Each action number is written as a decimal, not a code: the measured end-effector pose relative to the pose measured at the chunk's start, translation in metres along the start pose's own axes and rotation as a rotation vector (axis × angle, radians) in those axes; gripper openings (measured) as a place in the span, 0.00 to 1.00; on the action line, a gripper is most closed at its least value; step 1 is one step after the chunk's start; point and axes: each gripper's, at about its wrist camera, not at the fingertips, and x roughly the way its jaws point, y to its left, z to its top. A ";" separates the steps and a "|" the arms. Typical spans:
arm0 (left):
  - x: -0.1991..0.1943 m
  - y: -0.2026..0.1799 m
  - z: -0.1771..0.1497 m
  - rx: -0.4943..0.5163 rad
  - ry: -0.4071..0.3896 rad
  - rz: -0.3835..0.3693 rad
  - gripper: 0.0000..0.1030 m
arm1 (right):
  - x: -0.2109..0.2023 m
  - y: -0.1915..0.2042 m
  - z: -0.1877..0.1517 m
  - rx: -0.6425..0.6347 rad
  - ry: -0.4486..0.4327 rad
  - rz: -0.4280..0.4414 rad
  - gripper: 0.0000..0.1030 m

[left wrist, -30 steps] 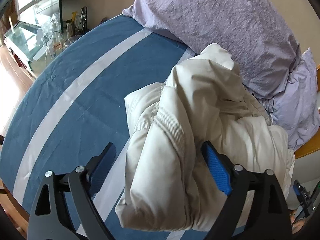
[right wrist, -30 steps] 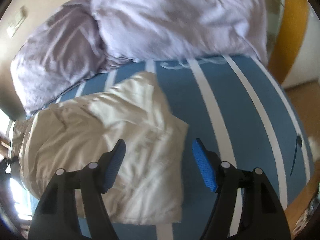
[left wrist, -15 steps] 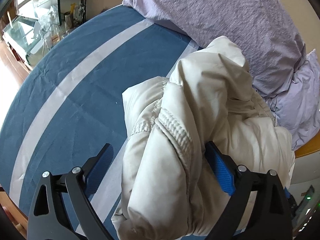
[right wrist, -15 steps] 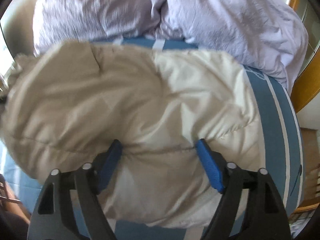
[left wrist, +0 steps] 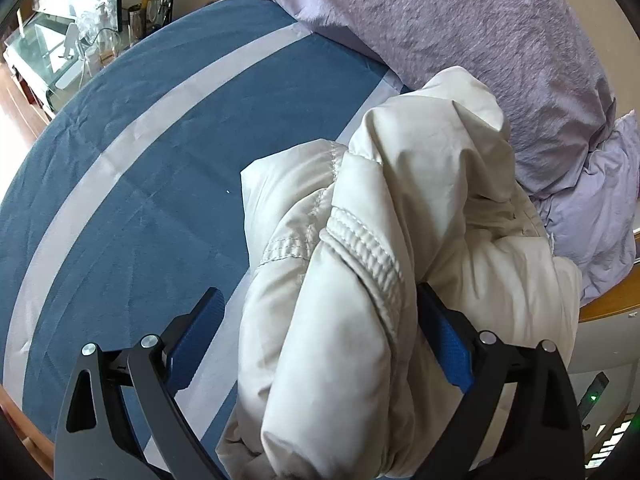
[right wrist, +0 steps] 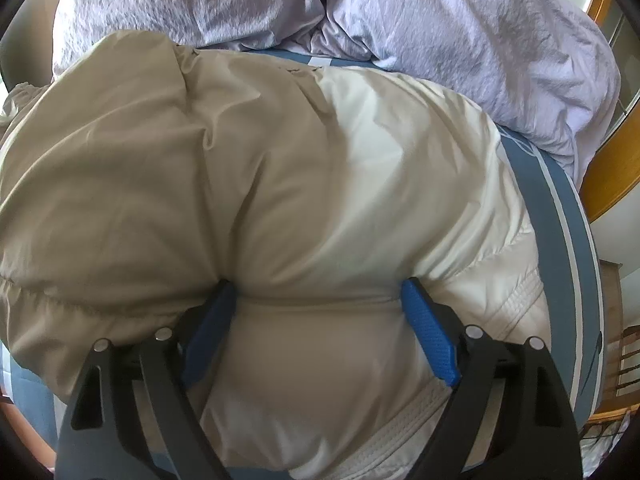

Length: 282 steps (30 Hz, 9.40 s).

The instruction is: Fold large clothes

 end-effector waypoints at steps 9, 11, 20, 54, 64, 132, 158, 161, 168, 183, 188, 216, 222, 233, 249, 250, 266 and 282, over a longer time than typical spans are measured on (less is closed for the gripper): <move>0.005 0.006 -0.004 -0.028 0.005 -0.030 0.93 | 0.001 -0.001 0.000 0.006 0.003 0.001 0.83; 0.004 0.005 -0.004 -0.028 0.003 -0.031 0.93 | 0.001 -0.001 0.000 0.007 0.003 0.002 0.83; 0.005 0.006 -0.005 -0.032 -0.005 -0.036 0.93 | 0.002 -0.001 0.000 0.009 0.002 0.003 0.83; -0.131 -0.231 -0.066 0.174 -0.187 -0.604 0.24 | -0.001 -0.014 -0.004 0.023 -0.029 0.117 0.86; -0.099 -0.328 -0.114 0.291 -0.094 -0.588 0.24 | -0.020 -0.043 -0.018 0.073 -0.085 0.254 0.74; -0.077 -0.426 -0.236 0.704 -0.136 -0.170 0.78 | -0.066 -0.224 -0.094 0.389 -0.170 0.119 0.69; 0.015 -0.390 -0.259 0.688 -0.105 0.066 0.77 | -0.070 -0.241 -0.076 0.387 -0.177 0.128 0.69; 0.027 -0.392 -0.269 0.701 -0.100 0.066 0.77 | -0.078 -0.242 -0.066 0.378 -0.195 0.147 0.69; 0.037 -0.395 -0.273 0.709 -0.099 0.063 0.77 | -0.100 -0.224 -0.030 0.301 -0.244 0.217 0.58; 0.036 -0.392 -0.267 0.704 -0.112 0.053 0.78 | -0.110 -0.152 0.045 0.069 -0.273 0.371 0.29; 0.034 -0.392 -0.271 0.710 -0.115 0.052 0.78 | -0.086 -0.140 0.048 0.029 -0.214 0.386 0.24; -0.023 -0.387 -0.220 0.673 -0.231 -0.063 0.75 | 0.008 -0.148 0.014 0.148 -0.120 0.292 0.05; -0.023 -0.381 -0.177 0.641 -0.279 -0.017 0.75 | 0.007 -0.145 0.010 0.157 -0.145 0.273 0.05; -0.002 -0.367 -0.134 0.652 -0.324 0.096 0.75 | 0.008 -0.139 0.004 0.165 -0.194 0.226 0.05; 0.038 -0.352 -0.127 0.672 -0.314 0.113 0.80 | 0.010 -0.130 -0.002 0.191 -0.253 0.170 0.05; 0.039 -0.352 -0.126 0.672 -0.313 0.112 0.80 | 0.010 -0.130 -0.001 0.193 -0.253 0.170 0.05; 0.058 -0.340 -0.121 0.646 -0.300 0.084 0.85 | 0.013 -0.126 -0.001 0.187 -0.288 0.140 0.05; 0.072 -0.335 -0.114 0.616 -0.298 0.066 0.90 | 0.019 -0.124 0.001 0.186 -0.312 0.124 0.05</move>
